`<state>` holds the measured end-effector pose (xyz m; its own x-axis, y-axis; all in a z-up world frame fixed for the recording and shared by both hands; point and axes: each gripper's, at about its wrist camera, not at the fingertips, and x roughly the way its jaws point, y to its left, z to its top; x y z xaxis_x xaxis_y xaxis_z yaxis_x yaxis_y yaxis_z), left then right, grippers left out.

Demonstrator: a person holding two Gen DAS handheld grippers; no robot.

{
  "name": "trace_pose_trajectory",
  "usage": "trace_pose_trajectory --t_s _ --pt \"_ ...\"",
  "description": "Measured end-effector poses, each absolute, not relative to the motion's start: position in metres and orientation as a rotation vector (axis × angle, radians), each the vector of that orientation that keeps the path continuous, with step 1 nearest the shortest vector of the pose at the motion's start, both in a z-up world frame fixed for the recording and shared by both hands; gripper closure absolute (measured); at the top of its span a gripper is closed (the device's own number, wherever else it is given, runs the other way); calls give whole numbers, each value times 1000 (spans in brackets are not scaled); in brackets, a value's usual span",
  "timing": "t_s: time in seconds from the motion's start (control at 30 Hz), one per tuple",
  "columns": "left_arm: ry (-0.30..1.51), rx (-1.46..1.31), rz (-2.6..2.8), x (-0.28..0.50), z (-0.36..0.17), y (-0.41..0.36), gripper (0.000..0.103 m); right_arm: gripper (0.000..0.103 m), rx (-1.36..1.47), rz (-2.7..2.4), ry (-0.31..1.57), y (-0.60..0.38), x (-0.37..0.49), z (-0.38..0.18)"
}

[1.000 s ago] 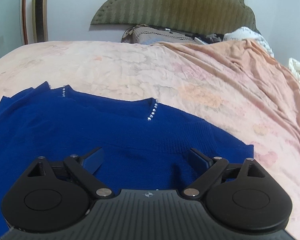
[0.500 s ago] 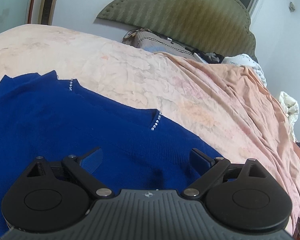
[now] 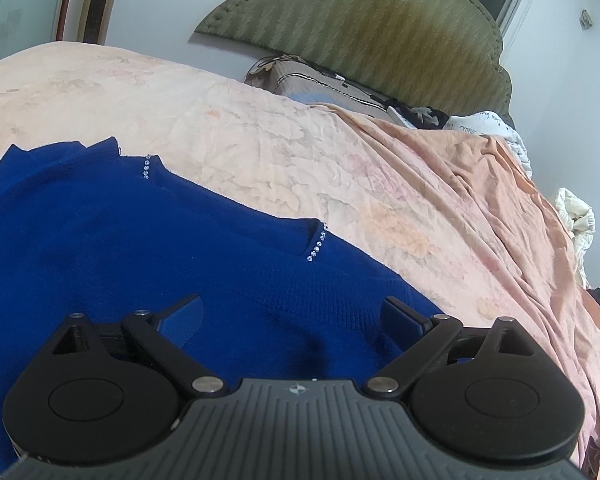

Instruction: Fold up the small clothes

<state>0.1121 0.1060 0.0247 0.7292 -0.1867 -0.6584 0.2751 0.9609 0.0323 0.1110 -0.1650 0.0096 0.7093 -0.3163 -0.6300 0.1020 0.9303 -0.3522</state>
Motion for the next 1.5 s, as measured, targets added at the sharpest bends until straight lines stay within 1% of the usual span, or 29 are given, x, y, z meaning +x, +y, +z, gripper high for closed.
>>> trace_pose_trajectory --t_s 0.13,0.2,0.37,0.57,0.67,0.73,0.83,0.93,0.97,1.0,1.03,1.07,1.1,1.13,1.17,1.2,1.23,1.3,1.4,1.5 --pt "708 118 -303 120 25 110 30 6 -302 -237 748 -165 111 10" --pt "727 78 -349 130 27 117 30 6 -288 -238 719 -165 107 12" --pt "860 -120 -502 171 23 139 30 6 -292 -135 585 -146 67 24" --pt "978 -239 -588 214 2 136 29 6 -372 77 584 -95 14 2" --pt "1050 -296 -649 232 -12 125 26 6 -454 169 574 -63 -6 -8" --pt "1046 -328 -680 241 -18 118 19 6 -536 220 562 -39 -13 -15" --pt "1044 -397 -708 254 -23 108 18 7 -663 254 546 -9 -11 -31" --pt "1047 -474 -732 269 -31 98 19 8 -700 225 502 5 5 -34" --pt "1045 -479 -734 274 -31 95 19 14 -689 230 501 8 12 -32" --pt "1042 -479 -732 278 -31 90 21 20 -673 233 501 10 21 -31" --pt "1038 -468 -724 281 -30 85 26 25 -668 229 505 12 29 -32" --pt "1037 -444 -715 284 -30 79 43 36 -673 221 511 14 36 -34" --pt "1045 -412 -698 287 -30 73 64 43 -676 221 514 16 42 -35" --pt "1041 -383 -674 289 -30 69 69 46 -676 223 510 17 46 -36" --pt "1053 -372 -657 292 -31 66 81 57 -675 229 512 18 49 -37" --pt "1059 -377 -647 294 -32 65 88 71 -669 237 518 21 49 -40" --pt "1064 -386 -639 295 -33 64 89 76 -655 243 527 21 51 -40" --pt "1044 -375 -613 291 -31 62 91 92 -637 250 529 18 51 -42" --pt "986 -325 -557 279 -19 59 92 95 -600 266 524 12 50 -40" --pt "954 -334 -504 270 -7 61 92 97 -513 302 518 2 44 -31"
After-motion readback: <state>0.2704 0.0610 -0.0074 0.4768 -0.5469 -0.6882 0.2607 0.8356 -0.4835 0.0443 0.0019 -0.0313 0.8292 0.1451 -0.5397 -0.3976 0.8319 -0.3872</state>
